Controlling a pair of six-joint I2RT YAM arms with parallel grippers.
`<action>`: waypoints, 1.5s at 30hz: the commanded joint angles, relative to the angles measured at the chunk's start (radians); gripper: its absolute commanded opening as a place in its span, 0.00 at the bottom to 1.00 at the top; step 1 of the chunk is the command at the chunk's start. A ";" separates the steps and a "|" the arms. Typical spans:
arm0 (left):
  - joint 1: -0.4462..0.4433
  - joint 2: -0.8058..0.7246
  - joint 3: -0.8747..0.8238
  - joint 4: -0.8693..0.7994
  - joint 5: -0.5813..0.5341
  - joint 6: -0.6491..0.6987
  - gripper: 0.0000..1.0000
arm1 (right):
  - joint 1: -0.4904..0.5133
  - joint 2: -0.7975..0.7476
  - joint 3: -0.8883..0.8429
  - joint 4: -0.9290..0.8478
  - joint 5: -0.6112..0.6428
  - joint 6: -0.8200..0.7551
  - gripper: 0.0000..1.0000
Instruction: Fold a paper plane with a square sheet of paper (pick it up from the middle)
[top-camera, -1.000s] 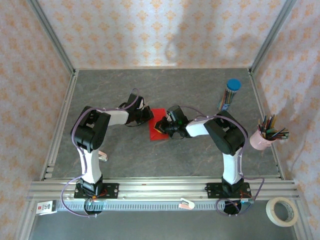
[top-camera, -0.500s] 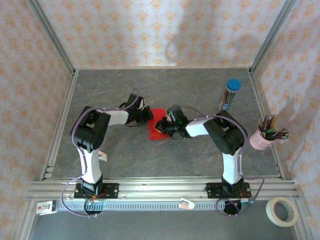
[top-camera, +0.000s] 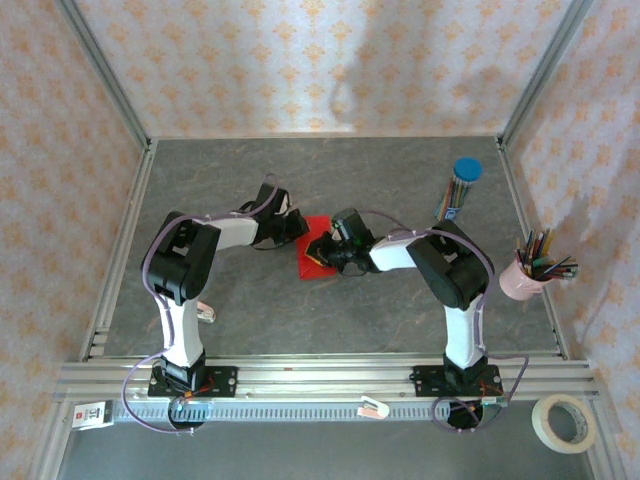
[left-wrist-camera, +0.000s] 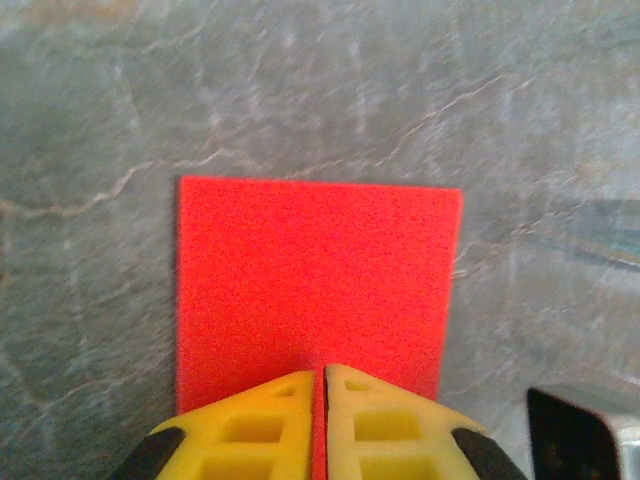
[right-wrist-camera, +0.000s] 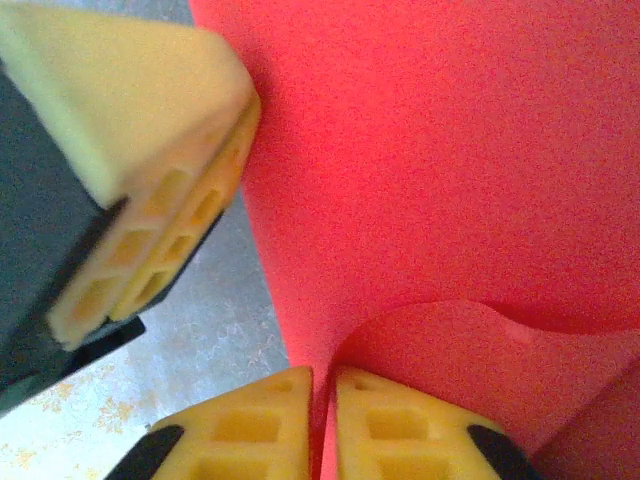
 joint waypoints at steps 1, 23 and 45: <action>0.024 -0.087 0.046 -0.038 -0.036 -0.022 0.13 | 0.006 0.052 -0.004 -0.128 0.058 -0.024 0.16; 0.062 -0.322 -0.234 0.091 -0.013 -0.058 0.15 | 0.005 0.066 0.007 -0.306 0.156 -0.090 0.22; -0.063 -0.209 -0.263 0.085 -0.009 -0.044 0.00 | 0.007 0.084 0.034 -0.379 0.195 -0.107 0.00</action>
